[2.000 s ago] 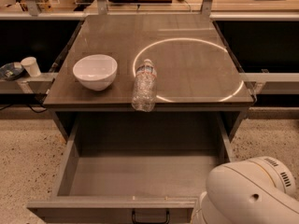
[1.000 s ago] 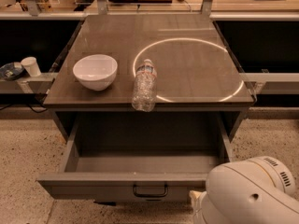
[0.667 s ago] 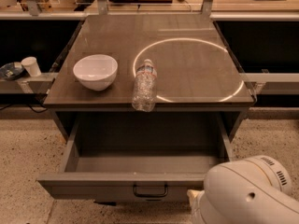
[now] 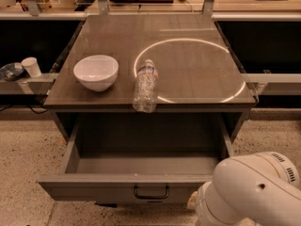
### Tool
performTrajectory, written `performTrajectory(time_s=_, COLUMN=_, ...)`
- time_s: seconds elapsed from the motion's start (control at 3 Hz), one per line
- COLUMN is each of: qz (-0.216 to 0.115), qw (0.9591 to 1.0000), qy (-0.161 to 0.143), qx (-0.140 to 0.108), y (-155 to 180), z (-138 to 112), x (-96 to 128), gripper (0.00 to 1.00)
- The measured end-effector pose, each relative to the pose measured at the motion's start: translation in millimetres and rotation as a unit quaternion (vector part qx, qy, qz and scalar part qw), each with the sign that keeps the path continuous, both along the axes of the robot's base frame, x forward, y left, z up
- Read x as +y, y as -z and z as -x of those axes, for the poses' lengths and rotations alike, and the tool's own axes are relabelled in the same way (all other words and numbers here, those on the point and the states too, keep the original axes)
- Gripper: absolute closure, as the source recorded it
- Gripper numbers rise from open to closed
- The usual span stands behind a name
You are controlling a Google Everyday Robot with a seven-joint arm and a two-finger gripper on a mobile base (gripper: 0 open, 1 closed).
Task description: Close top drawer
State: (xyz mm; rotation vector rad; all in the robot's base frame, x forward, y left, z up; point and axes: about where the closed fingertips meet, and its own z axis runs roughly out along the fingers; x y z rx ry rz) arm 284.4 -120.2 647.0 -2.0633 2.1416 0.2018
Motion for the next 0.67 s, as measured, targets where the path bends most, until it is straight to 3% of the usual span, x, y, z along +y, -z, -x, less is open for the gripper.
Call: performTrajectory(time_s=0.67, qz=-0.004, qw=0.9991, qy=0.012, qx=-0.039, y=9, z=-42, x=-5, gripper=0.96)
